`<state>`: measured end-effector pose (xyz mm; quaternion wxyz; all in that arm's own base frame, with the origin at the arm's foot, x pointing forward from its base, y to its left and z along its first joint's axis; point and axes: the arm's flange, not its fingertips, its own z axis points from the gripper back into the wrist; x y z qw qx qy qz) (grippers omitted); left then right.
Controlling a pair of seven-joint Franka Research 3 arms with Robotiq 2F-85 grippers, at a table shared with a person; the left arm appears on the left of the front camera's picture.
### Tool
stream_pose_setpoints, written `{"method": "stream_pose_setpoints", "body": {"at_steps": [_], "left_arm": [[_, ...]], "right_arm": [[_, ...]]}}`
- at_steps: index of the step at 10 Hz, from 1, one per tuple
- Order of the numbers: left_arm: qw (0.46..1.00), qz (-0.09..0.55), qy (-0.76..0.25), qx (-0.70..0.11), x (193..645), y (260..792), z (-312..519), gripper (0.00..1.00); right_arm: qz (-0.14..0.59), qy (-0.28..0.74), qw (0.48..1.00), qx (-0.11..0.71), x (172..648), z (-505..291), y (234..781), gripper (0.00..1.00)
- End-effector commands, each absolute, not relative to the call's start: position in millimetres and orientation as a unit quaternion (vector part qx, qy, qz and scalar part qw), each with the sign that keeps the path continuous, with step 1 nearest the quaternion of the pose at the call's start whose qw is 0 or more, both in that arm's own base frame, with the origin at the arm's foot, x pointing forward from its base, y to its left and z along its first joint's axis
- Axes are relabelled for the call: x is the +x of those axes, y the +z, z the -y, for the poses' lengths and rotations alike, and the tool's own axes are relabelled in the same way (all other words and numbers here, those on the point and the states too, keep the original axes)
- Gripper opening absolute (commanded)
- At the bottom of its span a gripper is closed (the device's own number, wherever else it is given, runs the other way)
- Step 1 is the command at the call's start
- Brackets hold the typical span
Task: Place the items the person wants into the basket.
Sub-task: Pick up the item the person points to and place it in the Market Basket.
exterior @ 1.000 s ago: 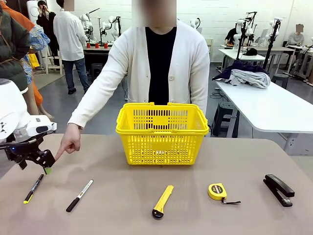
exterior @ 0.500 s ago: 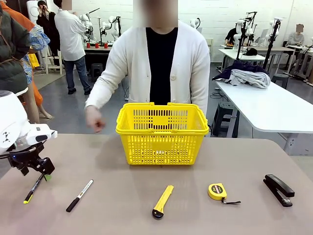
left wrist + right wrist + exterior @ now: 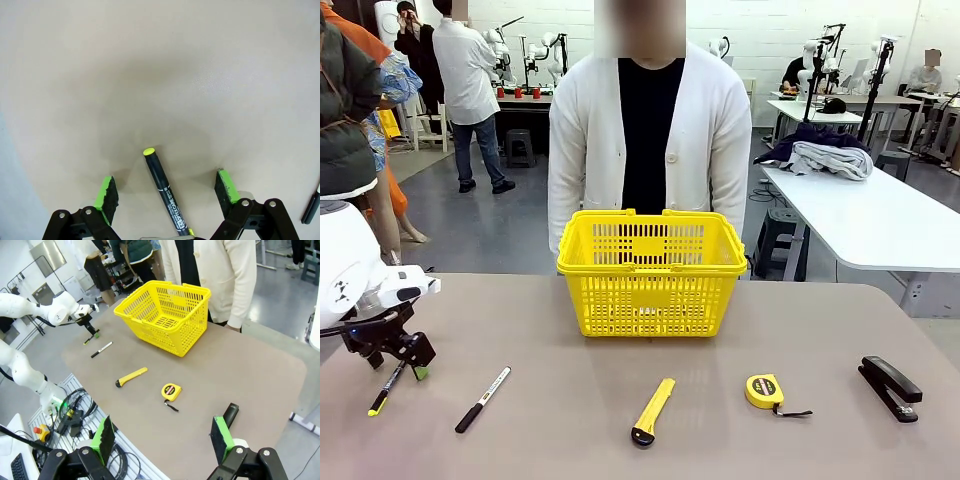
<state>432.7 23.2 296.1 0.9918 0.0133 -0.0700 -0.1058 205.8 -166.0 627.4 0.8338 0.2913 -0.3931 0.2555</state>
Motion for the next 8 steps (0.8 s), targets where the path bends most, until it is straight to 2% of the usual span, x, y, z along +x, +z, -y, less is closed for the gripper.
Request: {"method": "stream_pose_setpoints", "body": {"at_steps": [1, 3, 4, 5, 6, 7, 8], "left_arm": [[0.99, 0.088, -0.107, 0.01, 404.0, 294.6, -23.0, 1.0], [0.991, 0.086, -0.105, 0.013, 403.4, 294.8, -23.3, 1.0], [0.991, 0.084, -0.104, 0.011, 404.5, 292.8, -23.8, 0.95], [0.991, 0.083, -0.105, 0.009, 405.0, 292.8, -23.6, 0.47], [0.991, 0.084, -0.103, 0.008, 405.2, 294.5, -24.0, 0.41], [0.991, 0.085, -0.1, 0.007, 405.1, 296.4, -24.2, 0.0], [0.991, 0.085, -0.098, 0.008, 405.3, 297.2, -24.3, 0.0]], "right_arm": [[0.397, 0.261, 0.828, 0.298, 207.5, 164.4, 627.1, 1.0], [0.397, 0.261, 0.828, 0.298, 207.5, 164.4, 627.1, 1.0], [0.397, 0.261, 0.828, 0.298, 207.5, 164.4, 627.1, 1.0], [0.397, 0.261, 0.828, 0.298, 207.5, 164.4, 627.1, 1.0], [0.397, 0.261, 0.828, 0.298, 207.5, 164.4, 627.1, 1.0], [0.397, 0.261, 0.828, 0.298, 207.5, 164.4, 627.1, 1.0], [0.397, 0.261, 0.828, 0.298, 207.5, 164.4, 627.1, 1.0]]}}
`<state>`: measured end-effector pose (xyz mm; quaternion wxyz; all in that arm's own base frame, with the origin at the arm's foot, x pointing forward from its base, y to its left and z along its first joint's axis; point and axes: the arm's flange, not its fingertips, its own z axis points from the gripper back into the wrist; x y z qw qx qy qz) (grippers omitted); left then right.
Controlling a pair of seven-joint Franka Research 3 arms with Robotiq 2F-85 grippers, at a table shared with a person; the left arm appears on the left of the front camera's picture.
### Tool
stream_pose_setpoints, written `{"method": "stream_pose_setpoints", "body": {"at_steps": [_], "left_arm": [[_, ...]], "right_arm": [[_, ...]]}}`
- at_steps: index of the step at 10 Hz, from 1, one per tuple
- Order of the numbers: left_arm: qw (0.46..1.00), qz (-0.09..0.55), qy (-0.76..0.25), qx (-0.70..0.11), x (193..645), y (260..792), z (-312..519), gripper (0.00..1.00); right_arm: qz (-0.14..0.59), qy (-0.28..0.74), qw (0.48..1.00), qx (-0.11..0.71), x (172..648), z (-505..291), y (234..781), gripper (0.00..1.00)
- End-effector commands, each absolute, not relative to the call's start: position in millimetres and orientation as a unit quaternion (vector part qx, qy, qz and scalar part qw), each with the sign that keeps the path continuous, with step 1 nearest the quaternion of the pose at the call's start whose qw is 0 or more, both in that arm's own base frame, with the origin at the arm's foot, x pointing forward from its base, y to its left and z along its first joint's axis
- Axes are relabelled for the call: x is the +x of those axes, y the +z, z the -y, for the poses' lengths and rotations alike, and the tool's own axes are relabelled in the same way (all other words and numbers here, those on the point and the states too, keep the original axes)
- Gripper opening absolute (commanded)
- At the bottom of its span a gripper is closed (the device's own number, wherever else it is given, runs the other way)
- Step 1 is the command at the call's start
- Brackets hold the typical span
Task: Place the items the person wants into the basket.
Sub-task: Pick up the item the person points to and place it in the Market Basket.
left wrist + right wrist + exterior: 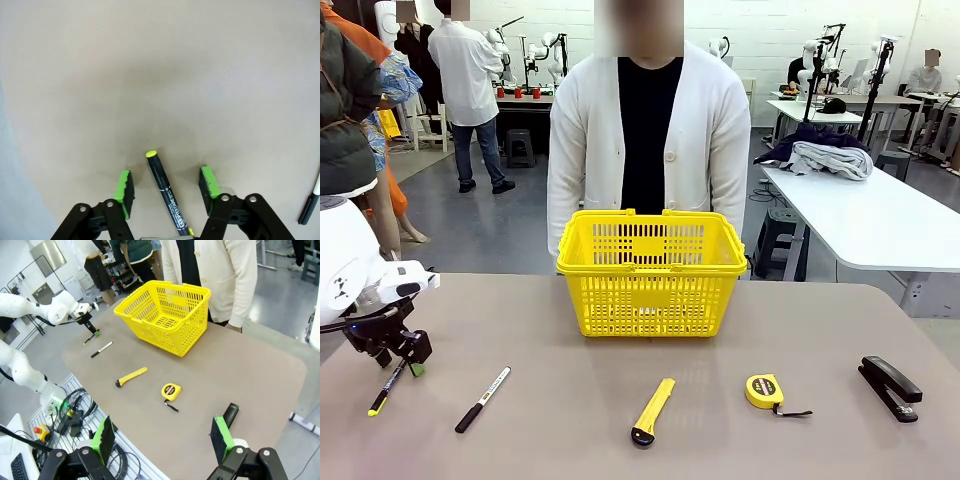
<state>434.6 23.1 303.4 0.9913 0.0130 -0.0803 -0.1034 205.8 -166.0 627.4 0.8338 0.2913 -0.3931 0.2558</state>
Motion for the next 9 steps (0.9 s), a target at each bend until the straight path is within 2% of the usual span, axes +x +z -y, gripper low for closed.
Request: {"method": "stream_pose_setpoints", "body": {"at_steps": [1, 2, 3, 4, 9], "left_arm": [[0.992, 0.083, -0.096, 0.007, 405.7, 297.4, -24.2, 0.0], [0.992, 0.083, -0.094, 0.005, 405.7, 298.1, -24.0, 0.23], [0.992, 0.081, -0.094, 0.006, 405.5, 298.0, -24.0, 0.14], [0.992, 0.079, -0.094, 0.006, 405.7, 297.7, -24.0, 0.0], [0.993, 0.071, -0.092, 0.009, 407.4, 298.6, -23.1, 0.0]], "right_arm": [[0.397, 0.261, 0.828, 0.298, 207.5, 164.4, 627.1, 1.0], [0.397, 0.261, 0.828, 0.298, 207.5, 164.4, 627.1, 1.0], [0.397, 0.261, 0.828, 0.298, 207.5, 164.4, 627.1, 1.0], [0.397, 0.261, 0.828, 0.298, 207.5, 164.4, 627.1, 1.0], [0.397, 0.261, 0.828, 0.298, 207.5, 164.4, 627.1, 1.0]]}}
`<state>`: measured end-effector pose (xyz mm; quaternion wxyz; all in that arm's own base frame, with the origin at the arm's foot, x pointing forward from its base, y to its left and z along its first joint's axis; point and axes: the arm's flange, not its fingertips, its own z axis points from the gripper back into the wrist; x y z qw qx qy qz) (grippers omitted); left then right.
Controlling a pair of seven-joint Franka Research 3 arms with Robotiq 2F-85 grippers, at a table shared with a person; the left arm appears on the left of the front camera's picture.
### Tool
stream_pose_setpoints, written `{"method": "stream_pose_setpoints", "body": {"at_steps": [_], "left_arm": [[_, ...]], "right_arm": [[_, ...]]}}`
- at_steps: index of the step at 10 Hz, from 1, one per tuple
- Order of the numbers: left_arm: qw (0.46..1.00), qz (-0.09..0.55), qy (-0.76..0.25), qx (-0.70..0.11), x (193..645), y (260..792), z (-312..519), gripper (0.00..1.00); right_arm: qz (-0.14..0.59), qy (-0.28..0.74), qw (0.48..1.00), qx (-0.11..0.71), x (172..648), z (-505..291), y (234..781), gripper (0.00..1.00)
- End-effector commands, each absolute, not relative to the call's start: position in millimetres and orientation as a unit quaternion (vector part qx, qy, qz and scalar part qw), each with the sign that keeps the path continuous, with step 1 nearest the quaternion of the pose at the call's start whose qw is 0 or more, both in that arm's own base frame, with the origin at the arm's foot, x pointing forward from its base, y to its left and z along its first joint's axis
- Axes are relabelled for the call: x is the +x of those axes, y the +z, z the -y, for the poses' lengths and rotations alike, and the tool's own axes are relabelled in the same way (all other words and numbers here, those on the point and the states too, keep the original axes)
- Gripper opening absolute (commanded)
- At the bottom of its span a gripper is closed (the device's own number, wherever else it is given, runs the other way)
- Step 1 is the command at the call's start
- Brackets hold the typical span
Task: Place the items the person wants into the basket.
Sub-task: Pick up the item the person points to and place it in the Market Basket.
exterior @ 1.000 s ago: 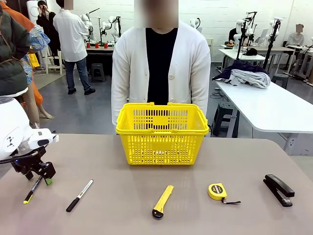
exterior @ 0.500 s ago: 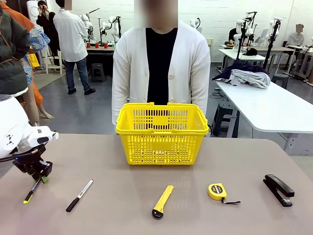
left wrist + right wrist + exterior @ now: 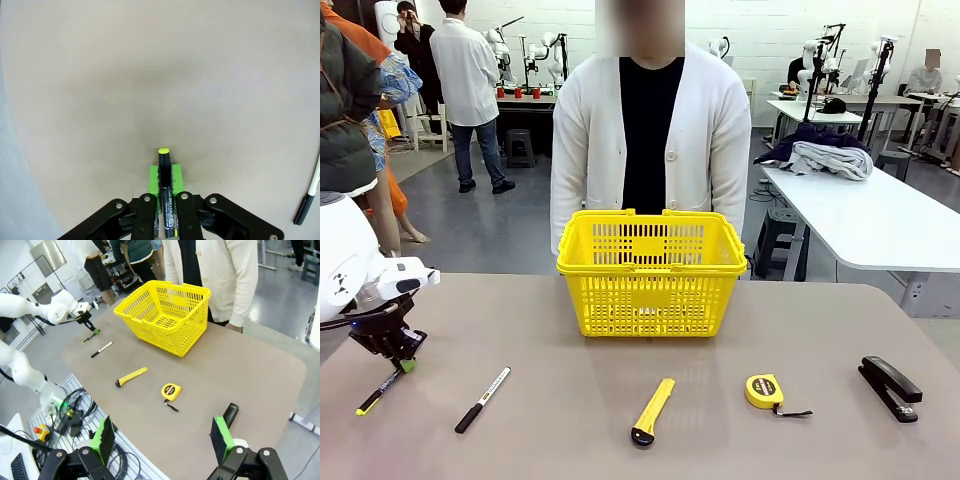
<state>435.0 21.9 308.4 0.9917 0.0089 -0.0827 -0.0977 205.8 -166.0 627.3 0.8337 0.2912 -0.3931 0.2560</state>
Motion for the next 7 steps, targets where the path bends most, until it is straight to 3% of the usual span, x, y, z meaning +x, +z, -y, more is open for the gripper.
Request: {"method": "stream_pose_setpoints", "body": {"at_steps": [1, 5, 7], "left_arm": [[0.991, 0.07, -0.111, 0.017, 406, 304, -20, 0.0], [0.967, 0.029, -0.248, 0.055, 358, 458, 13, 0.0], [0.96, 0.052, -0.271, 0.052, 350, 520, 31, 0.0]], "right_arm": [[0.397, 0.261, 0.828, 0.298, 207, 164, 627, 1.0], [0.397, 0.261, 0.828, 0.298, 207, 164, 627, 1.0], [0.397, 0.261, 0.828, 0.298, 207, 164, 627, 1.0]]}}
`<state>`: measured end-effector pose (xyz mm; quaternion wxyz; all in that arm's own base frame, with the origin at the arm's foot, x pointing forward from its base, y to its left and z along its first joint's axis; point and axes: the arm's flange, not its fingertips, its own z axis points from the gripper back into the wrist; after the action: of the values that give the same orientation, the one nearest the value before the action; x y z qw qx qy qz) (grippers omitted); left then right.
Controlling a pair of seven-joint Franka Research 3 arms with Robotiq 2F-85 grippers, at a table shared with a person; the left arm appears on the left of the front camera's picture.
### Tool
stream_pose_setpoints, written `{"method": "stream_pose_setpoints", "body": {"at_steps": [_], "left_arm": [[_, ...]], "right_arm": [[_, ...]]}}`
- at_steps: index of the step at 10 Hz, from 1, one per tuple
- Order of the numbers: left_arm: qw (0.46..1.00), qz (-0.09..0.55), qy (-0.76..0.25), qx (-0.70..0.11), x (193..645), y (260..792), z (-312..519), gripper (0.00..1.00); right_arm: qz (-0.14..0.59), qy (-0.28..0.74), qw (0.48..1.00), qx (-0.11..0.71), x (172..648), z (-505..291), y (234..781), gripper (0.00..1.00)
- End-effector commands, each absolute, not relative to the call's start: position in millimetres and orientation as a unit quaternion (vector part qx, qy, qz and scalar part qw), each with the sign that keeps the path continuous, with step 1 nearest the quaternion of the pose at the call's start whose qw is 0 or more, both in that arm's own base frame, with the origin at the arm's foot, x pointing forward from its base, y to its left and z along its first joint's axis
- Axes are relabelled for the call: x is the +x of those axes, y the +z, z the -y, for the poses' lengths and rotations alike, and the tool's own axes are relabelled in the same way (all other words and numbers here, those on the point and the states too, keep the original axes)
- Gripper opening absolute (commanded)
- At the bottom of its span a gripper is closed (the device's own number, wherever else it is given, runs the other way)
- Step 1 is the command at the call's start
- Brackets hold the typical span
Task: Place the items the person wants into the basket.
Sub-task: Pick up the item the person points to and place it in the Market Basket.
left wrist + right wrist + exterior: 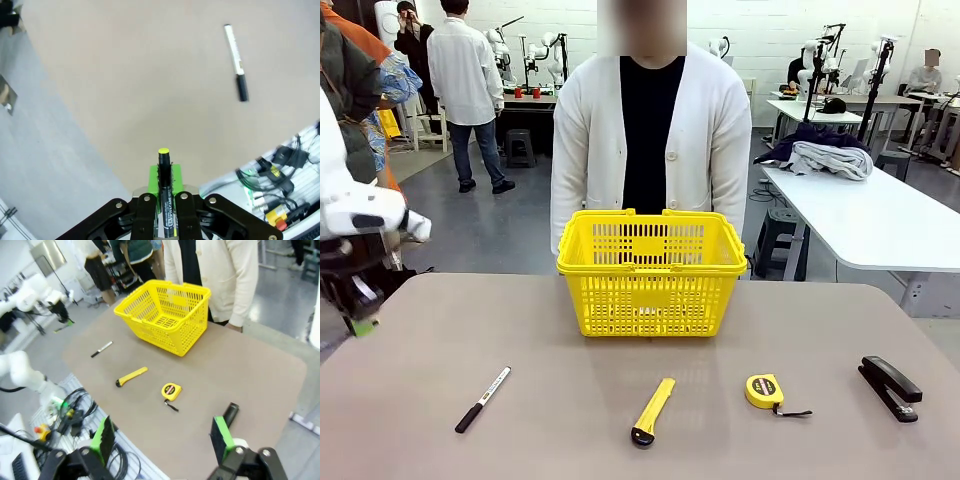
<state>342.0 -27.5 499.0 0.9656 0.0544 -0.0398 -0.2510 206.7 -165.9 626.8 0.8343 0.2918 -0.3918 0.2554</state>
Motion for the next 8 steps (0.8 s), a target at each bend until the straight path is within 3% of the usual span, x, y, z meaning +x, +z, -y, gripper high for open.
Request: {"method": "stream_pose_setpoints", "body": {"at_steps": [1, 3, 5, 6, 8], "left_arm": [[0.956, 0.069, -0.283, 0.035, 345, 547, 38, 0.0], [0.949, 0.108, -0.297, -0.005, 336, 593, 43, 0.0], [0.948, 0.11, -0.295, -0.034, 334, 607, 39, 0.0], [0.952, 0.116, -0.283, 0.011, 330, 606, 48, 0.0], [0.952, 0.116, -0.283, 0.011, 330, 606, 48, 0.0]], "right_arm": [[0.397, 0.261, 0.828, 0.298, 207, 164, 627, 1.0], [0.397, 0.261, 0.828, 0.298, 207, 164, 627, 1.0], [0.397, 0.261, 0.828, 0.298, 207, 164, 627, 1.0], [0.397, 0.261, 0.828, 0.298, 207, 164, 627, 1.0], [0.397, 0.261, 0.828, 0.298, 207, 164, 627, 1.0]]}}
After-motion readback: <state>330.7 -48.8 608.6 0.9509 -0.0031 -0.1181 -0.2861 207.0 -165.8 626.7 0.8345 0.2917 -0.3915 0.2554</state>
